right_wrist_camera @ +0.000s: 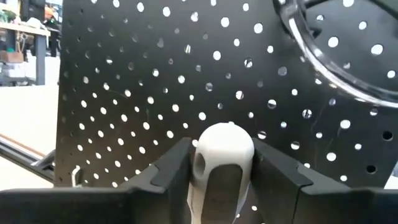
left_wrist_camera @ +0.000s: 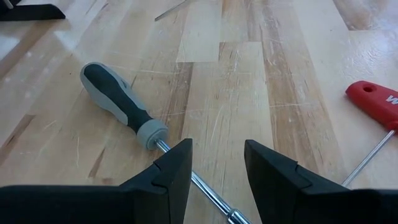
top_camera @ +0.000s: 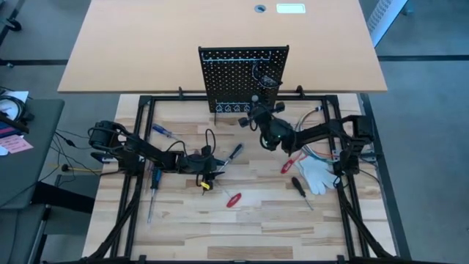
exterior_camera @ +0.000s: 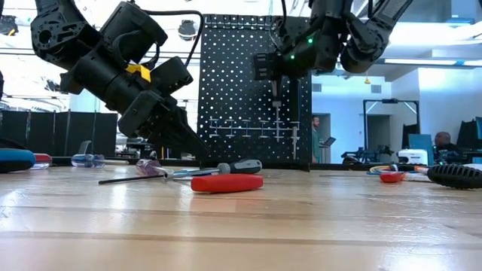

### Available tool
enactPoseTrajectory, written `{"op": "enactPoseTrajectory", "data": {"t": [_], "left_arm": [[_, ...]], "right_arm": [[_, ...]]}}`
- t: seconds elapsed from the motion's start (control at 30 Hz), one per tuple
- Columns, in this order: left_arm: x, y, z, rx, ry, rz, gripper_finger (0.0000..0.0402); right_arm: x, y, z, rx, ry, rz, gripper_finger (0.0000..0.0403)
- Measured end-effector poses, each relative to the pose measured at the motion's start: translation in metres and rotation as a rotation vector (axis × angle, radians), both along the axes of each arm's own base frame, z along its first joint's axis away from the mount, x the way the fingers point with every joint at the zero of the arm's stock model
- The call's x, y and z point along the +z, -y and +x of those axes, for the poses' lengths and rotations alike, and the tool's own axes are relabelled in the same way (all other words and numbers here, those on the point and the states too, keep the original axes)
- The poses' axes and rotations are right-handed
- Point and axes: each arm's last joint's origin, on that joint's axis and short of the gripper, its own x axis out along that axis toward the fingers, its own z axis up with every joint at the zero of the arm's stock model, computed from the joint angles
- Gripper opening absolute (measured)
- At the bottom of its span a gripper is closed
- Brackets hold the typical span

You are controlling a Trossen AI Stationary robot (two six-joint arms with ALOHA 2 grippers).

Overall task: Hang tools onto peg board
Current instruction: Hang the bottom gray screwdriver on the pegboard

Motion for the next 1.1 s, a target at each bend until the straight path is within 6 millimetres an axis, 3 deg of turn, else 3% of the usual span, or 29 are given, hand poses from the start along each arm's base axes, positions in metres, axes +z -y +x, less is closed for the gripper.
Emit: {"op": "enactPoseTrajectory", "data": {"t": [0.43, 0.77, 1.1], "left_arm": [[0.0, 0.0, 0.0, 0.0, 0.0, 0.0, 0.0141], [0.0, 0.0, 0.0, -0.001, 0.0, 0.0, 0.0141], [0.0, 0.0, 0.0, 0.0, -0.001, 0.001, 0.0141]], "right_arm": [[-0.001, -0.003, 0.0, -0.013, -0.03, 0.002, 0.0161], [-0.005, -0.006, 0.002, -0.009, -0.077, 0.009, 0.0223], [0.018, -0.039, -0.003, 0.084, -0.09, 0.008, 0.0245]]}}
